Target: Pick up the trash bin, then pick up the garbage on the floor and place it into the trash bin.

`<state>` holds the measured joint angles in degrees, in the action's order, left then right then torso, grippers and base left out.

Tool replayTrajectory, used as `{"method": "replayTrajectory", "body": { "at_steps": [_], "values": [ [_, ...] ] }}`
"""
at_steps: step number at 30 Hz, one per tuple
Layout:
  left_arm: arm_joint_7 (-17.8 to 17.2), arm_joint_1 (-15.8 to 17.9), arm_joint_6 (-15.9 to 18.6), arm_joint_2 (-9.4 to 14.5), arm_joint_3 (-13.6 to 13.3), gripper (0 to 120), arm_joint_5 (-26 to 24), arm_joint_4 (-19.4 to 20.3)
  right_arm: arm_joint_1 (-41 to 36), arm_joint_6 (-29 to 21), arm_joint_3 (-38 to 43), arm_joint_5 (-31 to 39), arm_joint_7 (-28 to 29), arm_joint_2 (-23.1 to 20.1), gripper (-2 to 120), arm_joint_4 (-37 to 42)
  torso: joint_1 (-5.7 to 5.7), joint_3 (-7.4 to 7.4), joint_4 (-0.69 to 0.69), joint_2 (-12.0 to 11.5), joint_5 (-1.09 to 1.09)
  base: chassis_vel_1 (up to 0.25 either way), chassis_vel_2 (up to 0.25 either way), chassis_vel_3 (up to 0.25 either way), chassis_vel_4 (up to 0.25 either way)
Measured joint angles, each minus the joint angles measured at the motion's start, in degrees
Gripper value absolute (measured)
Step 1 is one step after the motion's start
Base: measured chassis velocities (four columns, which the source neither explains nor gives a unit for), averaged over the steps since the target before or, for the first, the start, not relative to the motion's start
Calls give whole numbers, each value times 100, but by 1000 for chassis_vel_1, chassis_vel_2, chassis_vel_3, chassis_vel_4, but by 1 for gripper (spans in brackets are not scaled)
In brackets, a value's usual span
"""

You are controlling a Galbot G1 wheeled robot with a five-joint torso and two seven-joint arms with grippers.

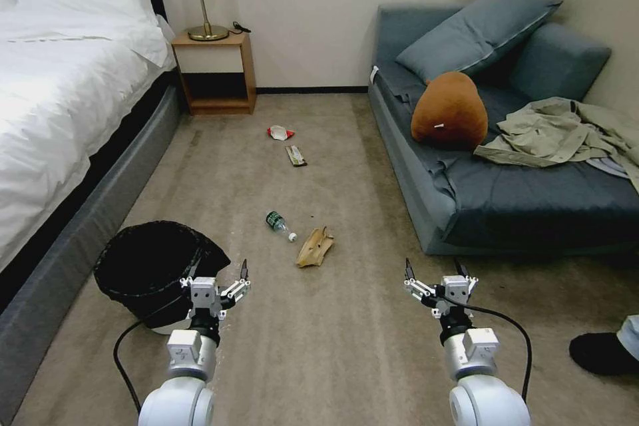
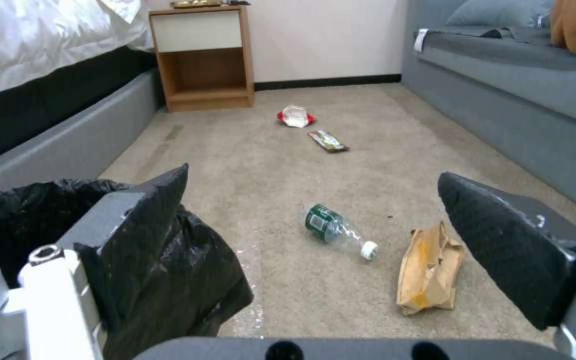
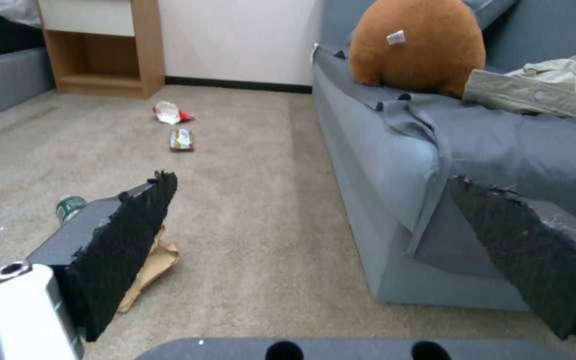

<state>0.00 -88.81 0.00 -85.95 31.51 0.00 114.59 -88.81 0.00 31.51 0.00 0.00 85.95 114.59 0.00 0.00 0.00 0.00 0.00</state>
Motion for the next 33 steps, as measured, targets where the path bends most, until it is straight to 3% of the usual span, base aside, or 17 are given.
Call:
{"method": "replayTrajectory", "body": {
  "at_steps": [25, 28, 29, 30, 31, 33],
  "values": [
    [-22, 10, 61, 34, 23, 97, -49, 7, 0, -15, 0, 12, 1, -3, 100, 4, 0, 0, 0, 0, -1, 0, 0, 0, 0],
    [-245, 106, 546, 312, 262, 91, -369, 94, 0, -361, 40, 268, 123, -81, 100, 143, 0, 0, 0, 0, -1, 0, 0, 0, 0],
    [-245, 106, 546, 312, 262, 91, -369, 94, 0, -361, 40, 268, 123, -81, 100, 143, 0, 0, 0, 0, -1, 0, 0, 0, 0],
    [-381, 167, 858, 482, 407, 91, -572, 148, 0, -631, 76, 463, 225, -140, 100, 249, 0, 0, 0, 0, -1, 0, 0, 0, 0],
    [-381, 167, 858, 482, 407, 91, -572, 148, 0, -631, 76, 463, 225, -140, 100, 249, 0, 0, 0, 0, -1, 0, 0, 0, 0],
    [-592, 260, 1333, 744, 631, 90, -884, 235, -1, -1071, 133, 794, 395, -240, 100, 427, 0, 0, 0, 0, -1, 0, 0, 0, 0]
  ]
}}
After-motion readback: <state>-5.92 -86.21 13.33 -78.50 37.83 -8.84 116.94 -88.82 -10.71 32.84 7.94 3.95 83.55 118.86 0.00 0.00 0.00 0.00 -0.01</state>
